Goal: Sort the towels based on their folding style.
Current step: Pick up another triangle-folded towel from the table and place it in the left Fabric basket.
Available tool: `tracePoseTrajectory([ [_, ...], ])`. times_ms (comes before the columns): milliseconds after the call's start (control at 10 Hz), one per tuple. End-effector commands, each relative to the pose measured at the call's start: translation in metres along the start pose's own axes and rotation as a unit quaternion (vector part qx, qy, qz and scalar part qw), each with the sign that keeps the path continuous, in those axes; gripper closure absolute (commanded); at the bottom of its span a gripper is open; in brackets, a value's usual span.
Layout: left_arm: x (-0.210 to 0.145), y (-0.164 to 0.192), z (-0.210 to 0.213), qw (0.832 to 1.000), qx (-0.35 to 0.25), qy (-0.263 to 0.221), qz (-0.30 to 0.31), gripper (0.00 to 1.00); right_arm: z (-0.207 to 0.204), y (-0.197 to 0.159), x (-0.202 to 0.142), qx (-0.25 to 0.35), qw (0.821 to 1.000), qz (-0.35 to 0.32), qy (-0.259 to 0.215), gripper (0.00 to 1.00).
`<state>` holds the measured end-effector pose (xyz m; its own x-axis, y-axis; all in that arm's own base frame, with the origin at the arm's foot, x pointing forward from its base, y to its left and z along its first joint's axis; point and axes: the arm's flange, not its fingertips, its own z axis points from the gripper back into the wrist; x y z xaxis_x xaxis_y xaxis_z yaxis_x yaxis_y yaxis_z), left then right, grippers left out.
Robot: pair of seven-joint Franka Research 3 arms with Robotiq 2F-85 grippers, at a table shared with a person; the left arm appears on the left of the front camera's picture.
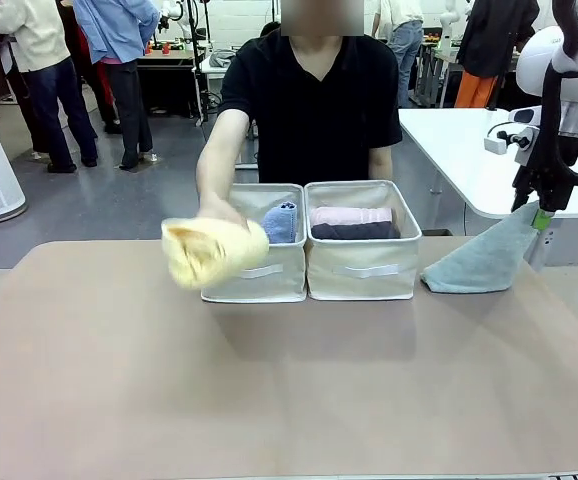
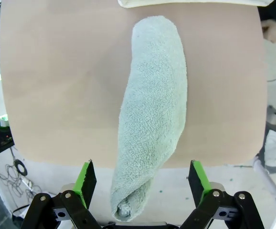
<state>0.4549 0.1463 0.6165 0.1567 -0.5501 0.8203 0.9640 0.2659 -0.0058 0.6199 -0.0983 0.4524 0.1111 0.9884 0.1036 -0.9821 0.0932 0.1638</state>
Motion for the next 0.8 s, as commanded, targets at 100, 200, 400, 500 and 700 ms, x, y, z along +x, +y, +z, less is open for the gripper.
tracePoseTrajectory([
  [100, 0.0007, 0.0001, 0.0003, 1.0, 0.006, 0.01, 0.003, 0.0, -0.0112, -0.0005, -0.0018, 0.01, 1.0, 0.009, -0.006, 0.03],
  [200, 0.0007, 0.0001, 0.0003, 1.0, 0.006, 0.01, 0.003, 0.0, -0.0104, 0.0008, -0.0015, 0.009, 1.0, 0.016, -0.002, 0.58],
  [400, 0.0007, 0.0001, 0.0003, 1.0, 0.006, 0.01, 0.003, 0.0, -0.0068, 0.0029, -0.001, 0.003, 1.0, 0.014, -0.006, 1.0],
  [500, 0.0007, 0.0001, 0.0003, 1.0, 0.006, 0.01, 0.003, 0.0, -0.006, 0.0032, -0.0008, 0.002, 1.0, 0.014, -0.006, 0.61],
  [700, 0.0007, 0.0001, 0.0003, 1.0, 0.006, 0.01, 0.003, 0.0, -0.0059, 0.0032, -0.0015, 0.003, 1.0, 0.014, -0.006, 1.0],
])
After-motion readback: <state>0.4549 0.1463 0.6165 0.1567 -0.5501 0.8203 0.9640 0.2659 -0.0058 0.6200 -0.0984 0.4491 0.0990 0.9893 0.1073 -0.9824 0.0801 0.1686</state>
